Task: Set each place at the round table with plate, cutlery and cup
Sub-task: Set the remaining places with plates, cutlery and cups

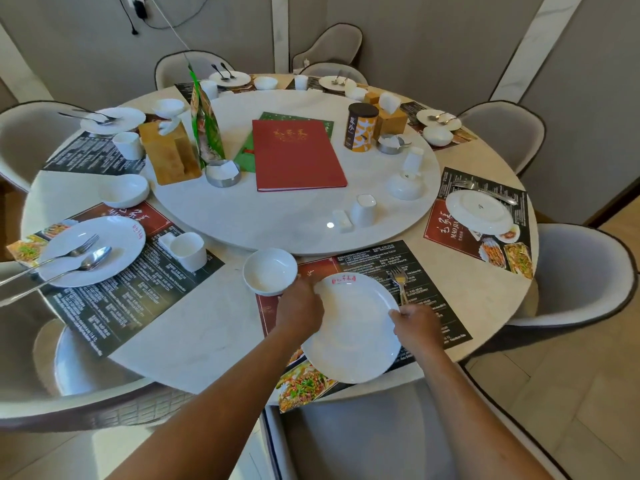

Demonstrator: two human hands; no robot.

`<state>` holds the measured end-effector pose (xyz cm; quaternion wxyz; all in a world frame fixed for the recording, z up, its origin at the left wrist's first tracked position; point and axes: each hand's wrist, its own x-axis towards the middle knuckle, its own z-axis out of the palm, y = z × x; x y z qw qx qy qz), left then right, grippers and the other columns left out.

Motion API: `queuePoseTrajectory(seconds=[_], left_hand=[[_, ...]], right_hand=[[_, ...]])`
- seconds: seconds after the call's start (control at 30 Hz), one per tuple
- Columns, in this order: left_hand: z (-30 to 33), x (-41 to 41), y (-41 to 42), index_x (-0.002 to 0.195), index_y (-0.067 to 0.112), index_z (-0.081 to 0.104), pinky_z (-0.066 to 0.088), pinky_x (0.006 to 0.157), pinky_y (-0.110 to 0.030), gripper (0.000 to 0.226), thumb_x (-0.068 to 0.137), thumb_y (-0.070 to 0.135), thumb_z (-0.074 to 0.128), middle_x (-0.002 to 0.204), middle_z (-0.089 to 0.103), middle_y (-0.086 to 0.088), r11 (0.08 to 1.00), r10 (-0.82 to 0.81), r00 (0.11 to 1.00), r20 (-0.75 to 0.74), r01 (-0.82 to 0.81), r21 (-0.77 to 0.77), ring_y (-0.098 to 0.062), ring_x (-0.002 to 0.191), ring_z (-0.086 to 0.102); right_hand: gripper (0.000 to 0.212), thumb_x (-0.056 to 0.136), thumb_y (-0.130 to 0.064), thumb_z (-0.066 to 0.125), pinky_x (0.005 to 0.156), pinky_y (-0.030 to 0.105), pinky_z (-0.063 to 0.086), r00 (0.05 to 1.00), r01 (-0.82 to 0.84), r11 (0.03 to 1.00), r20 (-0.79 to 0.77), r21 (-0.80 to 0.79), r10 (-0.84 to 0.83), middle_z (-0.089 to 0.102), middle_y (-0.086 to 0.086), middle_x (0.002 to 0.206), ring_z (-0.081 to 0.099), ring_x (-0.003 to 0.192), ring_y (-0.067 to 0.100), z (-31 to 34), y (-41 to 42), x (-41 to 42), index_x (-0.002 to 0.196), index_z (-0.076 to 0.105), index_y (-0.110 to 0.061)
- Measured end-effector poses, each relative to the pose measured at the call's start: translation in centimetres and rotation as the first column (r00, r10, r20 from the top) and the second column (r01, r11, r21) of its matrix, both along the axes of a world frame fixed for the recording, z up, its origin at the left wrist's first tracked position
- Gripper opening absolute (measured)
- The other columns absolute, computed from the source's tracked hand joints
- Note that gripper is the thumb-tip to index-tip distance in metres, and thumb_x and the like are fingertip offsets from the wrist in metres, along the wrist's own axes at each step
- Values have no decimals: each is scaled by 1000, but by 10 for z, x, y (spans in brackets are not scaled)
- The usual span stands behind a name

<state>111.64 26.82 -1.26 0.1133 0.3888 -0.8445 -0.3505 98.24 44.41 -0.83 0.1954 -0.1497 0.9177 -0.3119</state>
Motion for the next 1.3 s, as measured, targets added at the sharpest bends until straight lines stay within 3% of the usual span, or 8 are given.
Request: queuePoseTrajectory(seconds=[0.1, 0.2, 0.4, 0.5, 0.6, 0.87, 1.17, 1.3], left_hand=[[-11, 9, 3, 145, 26, 51, 46, 104, -38, 50, 99, 8, 49, 136, 60, -2, 999, 13, 1000, 20, -14, 52, -25, 121, 59], [-20, 17, 8, 146, 26, 49, 45, 105, -38, 53, 97, 6, 49, 139, 58, 1, 996, 36, 999, 11, -37, 79, -24, 125, 56], [-31, 38, 24, 137, 26, 59, 48, 98, -35, 48, 93, 6, 57, 131, 64, 5, 968, 213, 975, -61, -201, 152, -21, 117, 60], [-33, 43, 23, 136, 25, 61, 48, 97, -36, 49, 92, 4, 55, 131, 65, 1, 958, 245, 969, -43, -234, 168, -24, 115, 60], [-33, 46, 20, 135, 27, 61, 48, 95, -35, 50, 92, 3, 54, 129, 67, -1, 950, 271, 962, -25, -264, 168, -25, 113, 62], [-30, 49, 22, 135, 27, 61, 48, 95, -37, 49, 92, 4, 54, 128, 66, 1, 942, 275, 961, -23, -264, 208, -24, 112, 62], [-28, 53, 20, 137, 26, 59, 49, 95, -37, 46, 94, 9, 57, 131, 66, 1, 959, 224, 975, -6, -219, 182, -24, 114, 62], [-22, 58, 34, 137, 35, 53, 55, 89, -42, 47, 92, 27, 61, 132, 61, 7, 973, 226, 971, 74, -222, -55, -21, 114, 60]], right_hand=[[22, 93, -26, 63, 68, 31, 55, 999, 37, 999, 34, 16, -38, 70, 1, 74, 67, 73, 20, -7, -6, -3, 81, 75, -12], [19, 91, -22, 63, 63, 28, 53, 996, 68, 997, 49, 38, -69, 71, 3, 73, 67, 71, 19, -11, -8, -5, 79, 74, -12], [24, 88, -19, 64, 66, 35, 57, 993, 91, 993, 65, 72, -96, 71, 11, 72, 70, 71, 27, -24, -7, -1, 76, 74, -1], [23, 88, -17, 65, 57, 29, 52, 996, 86, 994, 28, 61, -88, 70, 8, 69, 67, 67, 24, -28, -8, 5, 71, 71, -3], [12, 90, -15, 65, 53, 22, 44, 997, 74, 997, 32, 30, -75, 70, 5, 78, 67, 71, 21, -27, -7, 15, 80, 72, -11], [12, 90, -19, 64, 72, 37, 60, 999, 14, 1000, -36, 2, -14, 70, 3, 89, 68, 82, 23, -27, -4, 28, 98, 72, -16], [19, 93, -23, 58, 78, 36, 57, 995, -55, 997, -76, 50, 59, 71, 2, 104, 65, 90, 21, -21, -1, 31, 108, 69, -18], [35, 96, -22, 54, 78, 32, 50, 993, -35, 999, -108, 25, 38, 66, 0, 122, 61, 103, 22, -14, 10, 29, 130, 63, -22]])
